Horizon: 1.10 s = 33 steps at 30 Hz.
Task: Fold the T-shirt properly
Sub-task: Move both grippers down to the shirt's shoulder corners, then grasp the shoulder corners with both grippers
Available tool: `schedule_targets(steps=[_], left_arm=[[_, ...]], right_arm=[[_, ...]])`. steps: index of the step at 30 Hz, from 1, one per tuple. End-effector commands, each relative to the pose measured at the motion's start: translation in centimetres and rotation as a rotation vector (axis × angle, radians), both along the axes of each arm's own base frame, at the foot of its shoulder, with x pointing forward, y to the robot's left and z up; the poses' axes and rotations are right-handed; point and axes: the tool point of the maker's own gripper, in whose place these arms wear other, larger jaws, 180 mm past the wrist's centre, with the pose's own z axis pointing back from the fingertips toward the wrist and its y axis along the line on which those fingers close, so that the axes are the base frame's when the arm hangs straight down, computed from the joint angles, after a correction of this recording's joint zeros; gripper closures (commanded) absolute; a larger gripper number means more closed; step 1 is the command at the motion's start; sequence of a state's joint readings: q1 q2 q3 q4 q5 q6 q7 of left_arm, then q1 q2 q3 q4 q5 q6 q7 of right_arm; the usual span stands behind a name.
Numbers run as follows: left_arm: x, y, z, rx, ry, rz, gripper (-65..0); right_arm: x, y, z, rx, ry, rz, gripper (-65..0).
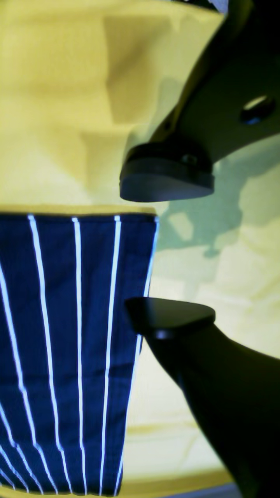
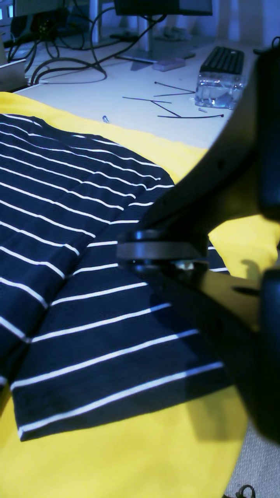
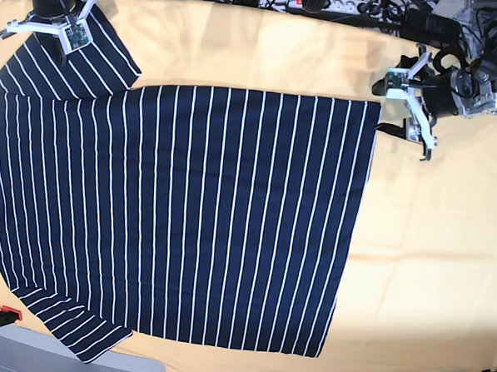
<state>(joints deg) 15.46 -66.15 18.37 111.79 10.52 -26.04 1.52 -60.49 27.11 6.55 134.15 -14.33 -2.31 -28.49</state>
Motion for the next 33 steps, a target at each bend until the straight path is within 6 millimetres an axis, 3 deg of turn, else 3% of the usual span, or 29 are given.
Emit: schedule_targets(steps=[1, 7, 16, 18, 21, 28, 33], left_arm=[[0.5, 0.1, 0.6, 0.001, -0.016, -0.012, -39.0], [1.3, -0.9, -0.1, -0.009, -0.015, -0.033, -39.0], [4.3, -1.8, 1.4, -0.039, -0.089, -0.028, -35.5], [4.1, -1.9, 1.0, -0.057, -0.058, -0.015, -35.5], [2.2, -2.2, 0.3, -0.055, 0.04, -0.078, -35.5], [0.3, -1.8, 1.2, -0.022, 0.088, -0.164, -36.1], [-0.1, -1.5, -0.5, -0.001, 0.086, -0.162, -36.4]], right_arm=[[0.3, 0.1, 0.7, -0.008, -0.024, 0.015, 0.0], [0.3, 0.1, 0.7, -0.007, -0.024, 0.015, 0.0], [0.3, 0.1, 0.7, -0.007, -0.024, 0.015, 0.0], [0.3, 0.1, 0.7, -0.007, -0.024, 0.015, 0.0], [0.3, 0.1, 0.7, -0.007, -0.024, 0.015, 0.0], [0.2, 0.1, 0.7, -0.007, -0.021, 0.015, 0.0], [0.2, 0.1, 0.7, -0.007, -0.022, 0.015, 0.0]])
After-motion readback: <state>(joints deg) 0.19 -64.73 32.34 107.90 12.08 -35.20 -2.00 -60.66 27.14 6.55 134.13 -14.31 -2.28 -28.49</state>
